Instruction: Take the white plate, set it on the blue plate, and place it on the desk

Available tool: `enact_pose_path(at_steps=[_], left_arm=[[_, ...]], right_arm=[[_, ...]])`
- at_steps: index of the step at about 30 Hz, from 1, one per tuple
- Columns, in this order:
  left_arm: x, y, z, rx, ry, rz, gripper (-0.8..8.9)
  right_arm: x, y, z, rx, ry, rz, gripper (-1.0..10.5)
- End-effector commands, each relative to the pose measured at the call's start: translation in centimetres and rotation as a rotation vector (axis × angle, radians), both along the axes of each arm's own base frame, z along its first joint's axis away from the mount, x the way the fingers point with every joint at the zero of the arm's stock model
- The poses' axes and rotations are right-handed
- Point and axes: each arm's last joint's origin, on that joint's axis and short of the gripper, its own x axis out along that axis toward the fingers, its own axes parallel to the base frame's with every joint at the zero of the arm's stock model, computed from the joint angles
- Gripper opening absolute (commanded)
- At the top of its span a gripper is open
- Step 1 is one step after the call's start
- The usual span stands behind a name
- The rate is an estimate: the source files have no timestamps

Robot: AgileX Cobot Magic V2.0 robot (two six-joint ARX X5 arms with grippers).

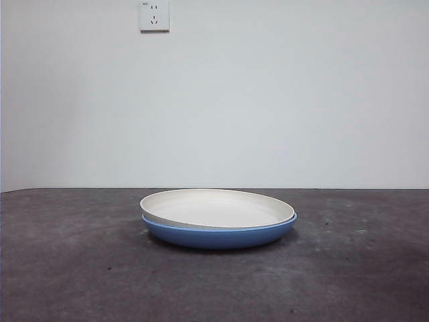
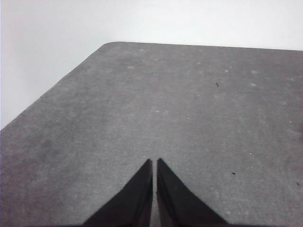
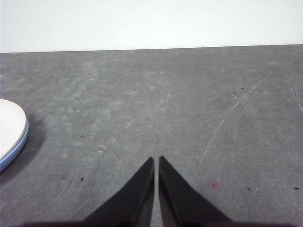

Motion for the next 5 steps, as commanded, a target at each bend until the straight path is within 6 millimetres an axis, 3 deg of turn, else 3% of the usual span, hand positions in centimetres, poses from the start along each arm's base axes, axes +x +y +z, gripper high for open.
enact_pose_path(at_steps=[1,5], left_arm=[[-0.02,0.03,-0.6,-0.005,0.038,0.005,0.14],[-0.02,0.03,-0.6,-0.005,0.038,0.005,0.14]], right_arm=[[0.03,-0.02,-0.13,0.009,0.001,-0.006,0.1],[0.03,-0.02,-0.13,0.009,0.001,-0.006,0.1]])
